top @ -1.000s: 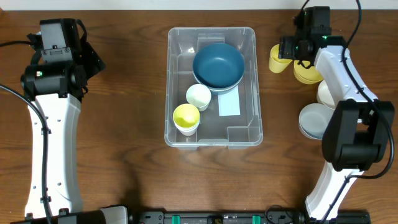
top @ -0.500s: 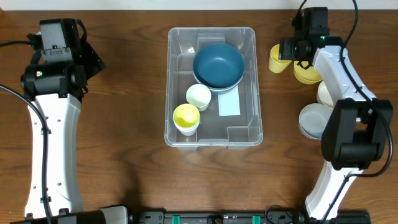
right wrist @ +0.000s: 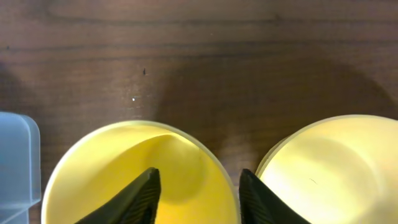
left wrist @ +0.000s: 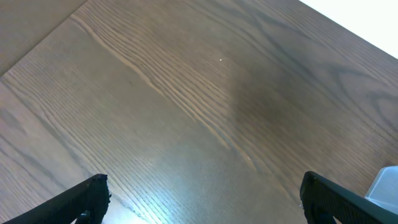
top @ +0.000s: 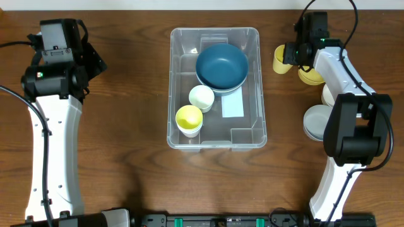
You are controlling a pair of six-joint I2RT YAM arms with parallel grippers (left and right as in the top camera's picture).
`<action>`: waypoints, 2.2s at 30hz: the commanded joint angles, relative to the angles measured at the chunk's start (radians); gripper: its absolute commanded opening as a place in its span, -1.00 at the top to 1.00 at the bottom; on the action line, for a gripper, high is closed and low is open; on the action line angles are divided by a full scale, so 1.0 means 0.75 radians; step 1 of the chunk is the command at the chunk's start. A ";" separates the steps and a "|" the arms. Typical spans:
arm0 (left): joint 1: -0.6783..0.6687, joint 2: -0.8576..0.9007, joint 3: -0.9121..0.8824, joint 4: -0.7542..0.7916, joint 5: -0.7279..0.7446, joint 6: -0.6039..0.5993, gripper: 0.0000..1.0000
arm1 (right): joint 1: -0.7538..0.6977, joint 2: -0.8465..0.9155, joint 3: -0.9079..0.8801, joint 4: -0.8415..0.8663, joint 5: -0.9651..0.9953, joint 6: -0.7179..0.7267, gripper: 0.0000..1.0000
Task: Pack container
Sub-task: 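Position the right gripper over the yellow cup and grasp its rim, then lift the yellow cup and carry it over the bin with the right gripper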
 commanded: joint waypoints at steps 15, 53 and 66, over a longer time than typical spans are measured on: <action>0.006 -0.002 0.022 -0.004 -0.027 -0.007 -0.96 | -0.030 0.004 0.018 -0.026 0.013 0.046 0.54; 0.006 -0.002 0.022 -0.004 -0.027 -0.007 -0.96 | 0.415 -0.638 0.315 -0.627 0.009 0.046 0.97; 0.006 -0.002 0.022 -0.004 -0.027 -0.007 -0.96 | 0.799 -0.520 0.262 -0.741 0.009 0.097 0.97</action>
